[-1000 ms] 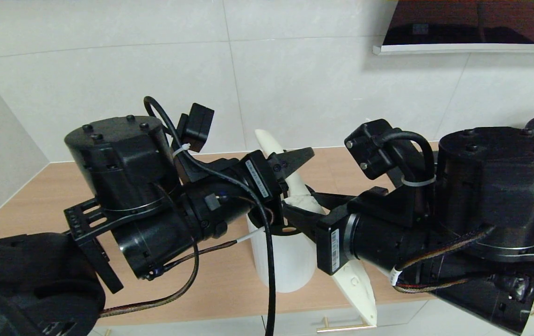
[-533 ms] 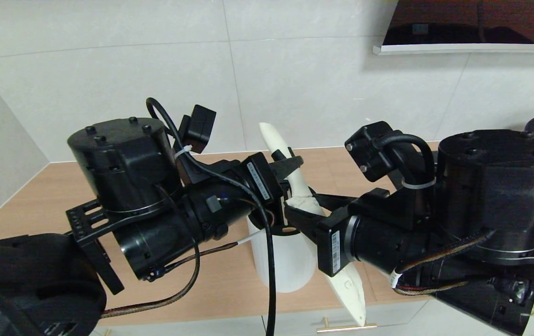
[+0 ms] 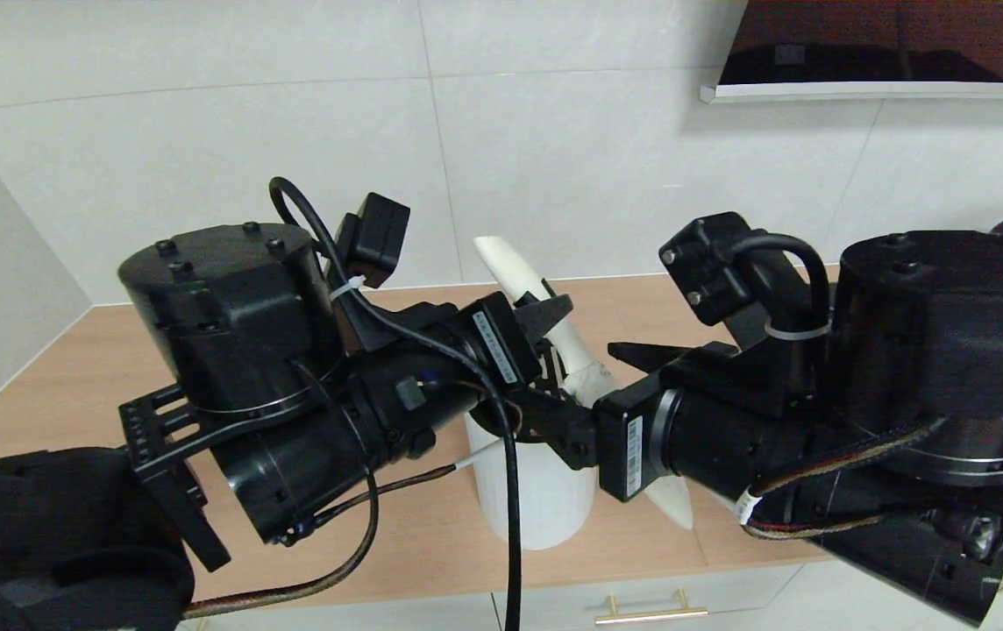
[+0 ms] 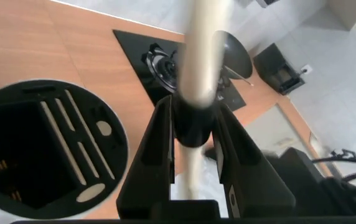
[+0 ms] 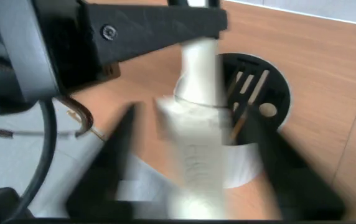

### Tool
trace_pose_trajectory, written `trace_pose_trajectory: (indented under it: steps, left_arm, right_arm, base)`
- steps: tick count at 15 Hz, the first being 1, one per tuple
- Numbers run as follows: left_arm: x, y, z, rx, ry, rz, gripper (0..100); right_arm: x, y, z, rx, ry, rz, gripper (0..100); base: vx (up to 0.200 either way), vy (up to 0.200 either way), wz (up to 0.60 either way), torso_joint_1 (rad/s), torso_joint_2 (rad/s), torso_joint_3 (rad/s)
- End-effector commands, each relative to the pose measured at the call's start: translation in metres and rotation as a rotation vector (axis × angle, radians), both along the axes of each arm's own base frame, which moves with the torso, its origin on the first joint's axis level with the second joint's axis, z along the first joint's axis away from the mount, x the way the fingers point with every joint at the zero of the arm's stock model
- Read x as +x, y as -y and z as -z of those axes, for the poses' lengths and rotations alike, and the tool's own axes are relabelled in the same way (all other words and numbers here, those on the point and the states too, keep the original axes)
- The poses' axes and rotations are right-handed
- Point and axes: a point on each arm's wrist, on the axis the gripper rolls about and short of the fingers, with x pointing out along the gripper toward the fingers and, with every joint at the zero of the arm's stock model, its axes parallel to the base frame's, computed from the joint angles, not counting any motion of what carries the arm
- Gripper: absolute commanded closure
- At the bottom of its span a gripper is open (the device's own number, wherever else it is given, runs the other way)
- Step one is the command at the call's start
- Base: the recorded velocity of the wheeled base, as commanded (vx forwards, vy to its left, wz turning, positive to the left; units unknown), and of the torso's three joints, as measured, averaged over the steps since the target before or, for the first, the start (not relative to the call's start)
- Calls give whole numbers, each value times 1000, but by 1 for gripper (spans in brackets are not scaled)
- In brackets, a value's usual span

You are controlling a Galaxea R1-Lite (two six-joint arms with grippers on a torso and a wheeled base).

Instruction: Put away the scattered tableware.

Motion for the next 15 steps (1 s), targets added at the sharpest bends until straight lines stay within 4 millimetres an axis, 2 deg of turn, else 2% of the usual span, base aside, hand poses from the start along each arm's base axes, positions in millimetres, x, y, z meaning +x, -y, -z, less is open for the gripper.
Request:
trace_pose_trajectory:
  steps: [1,5,8,11,15]
  left_arm:
    - [-12,-4,-15,-34,34,19,100]
    - [-33,-26,-45,-36,137,1,100]
    - [-40,-35,-51,73,224,-70,100]
    - [-36,-35,-65,97,281,-205,100]
    - [-12,-18,-74,213,291,-543,100]
  right_arm:
    - [-1,2,-1,7,5,-1,0]
    - [-8,26,-20,60,48,23,0]
    - [-4,53,-38,97,82,95,0]
    - [4,73,-47,118,105,169,0]
    - [11,84,-47,103,115,223,0]
  base:
    - [0,0,0,0,0,0]
    - [0,0,0,0,0,0]
    - [0,0,0,0,0,0]
    - [0,0,0,0,0,0]
    - [0,0,0,0,0,0]
